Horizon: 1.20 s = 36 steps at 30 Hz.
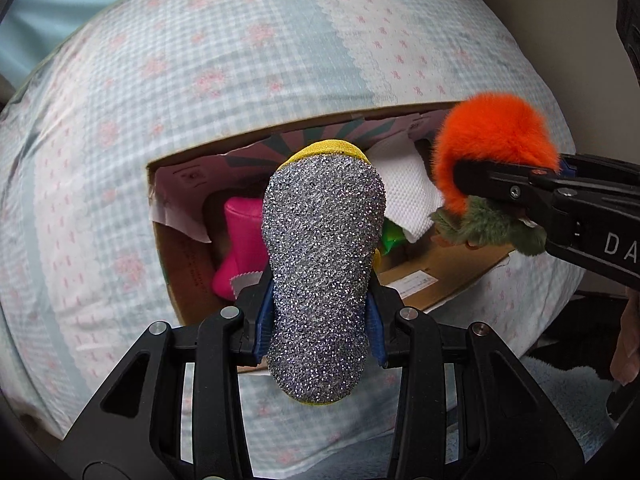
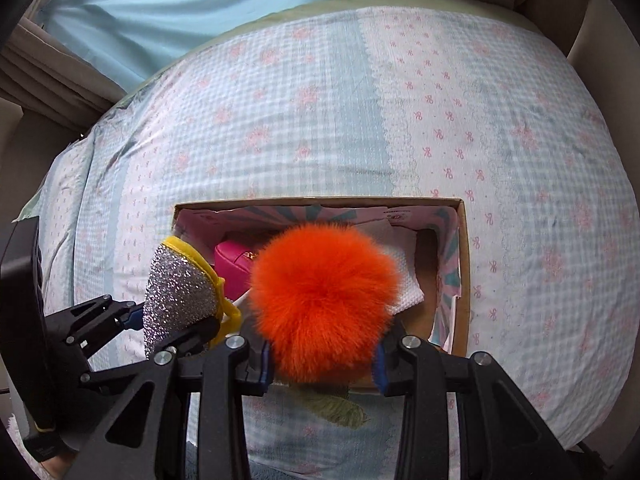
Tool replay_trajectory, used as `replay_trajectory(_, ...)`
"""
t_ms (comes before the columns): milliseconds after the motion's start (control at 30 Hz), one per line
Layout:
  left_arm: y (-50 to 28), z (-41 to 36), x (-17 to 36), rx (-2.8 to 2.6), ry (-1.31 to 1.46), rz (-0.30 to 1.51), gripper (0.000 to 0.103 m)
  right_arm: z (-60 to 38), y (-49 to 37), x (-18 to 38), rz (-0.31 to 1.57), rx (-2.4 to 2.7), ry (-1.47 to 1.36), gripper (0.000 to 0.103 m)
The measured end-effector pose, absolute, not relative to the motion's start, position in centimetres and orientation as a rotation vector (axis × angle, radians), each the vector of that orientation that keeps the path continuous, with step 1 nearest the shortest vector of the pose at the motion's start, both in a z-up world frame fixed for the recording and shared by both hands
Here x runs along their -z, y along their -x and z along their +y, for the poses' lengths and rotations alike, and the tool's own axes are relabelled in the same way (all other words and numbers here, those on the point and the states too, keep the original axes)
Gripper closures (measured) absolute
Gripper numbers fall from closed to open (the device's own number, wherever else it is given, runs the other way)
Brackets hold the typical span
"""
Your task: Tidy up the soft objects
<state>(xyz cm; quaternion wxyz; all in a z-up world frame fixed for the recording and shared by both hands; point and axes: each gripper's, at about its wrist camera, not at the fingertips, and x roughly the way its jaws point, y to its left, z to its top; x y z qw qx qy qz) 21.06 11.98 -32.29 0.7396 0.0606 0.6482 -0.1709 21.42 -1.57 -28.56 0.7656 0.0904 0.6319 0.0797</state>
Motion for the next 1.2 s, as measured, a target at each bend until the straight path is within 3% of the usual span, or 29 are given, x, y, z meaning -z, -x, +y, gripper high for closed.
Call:
replay_trajectory(233,-22.1,11.8,35.1,0.374,-0.122,1.498,0.069,-1.4,-24.1,31.4,1.459,-0.182,-0.229,0.069)
replay_trajectory(267,-22.2,11.8,35.4,0.37,-0.117,1.505,0.065,-1.3,-24.4,31.7,1.466,-0.187,-0.237,0.069)
replay_trajectory(300,-22.3,11.9,35.5,0.351,-0.124,1.505,0.057,-1.2,-24.6,31.9,1.47,-0.19,-0.247,0.065)
replay_trajectory(367,-22.3,12.0,35.5,0.324,-0.139,1.505,0.007,-1.3,-24.9,32.3,1.47,-0.194,-0.279,0.058)
replay_trajectory(400,-22.2,12.2,35.3,0.324,-0.126,1.502,0.003,-1.2,-25.0,32.5,1.475,-0.193,-0.289,0.049)
replay_trajectory(433,-22.3,12.3,35.2,0.325,-0.104,1.504,0.001,-1.2,-25.1,32.8,1.486,-0.188,-0.286,0.041)
replay_trajectory(500,-22.2,12.6,35.1,0.307,-0.098,1.512,0.001,-1.2,-25.2,33.1,1.507,-0.178,-0.279,0.004)
replay_trajectory(533,-22.1,12.6,35.0,0.296,-0.109,1.511,0.001,-1.4,-25.1,33.2,1.508,-0.177,-0.285,0.001)
replay_trajectory(933,-19.6,12.8,31.2,0.256,-0.106,1.428,0.001,-3.6,-22.7,30.1,1.425,-0.154,-0.311,0.001)
replay_trajectory(1200,-16.5,12.1,25.9,0.228,-0.082,1.314,0.001,-5.2,-19.8,25.8,1.329,-0.174,-0.317,0.001)
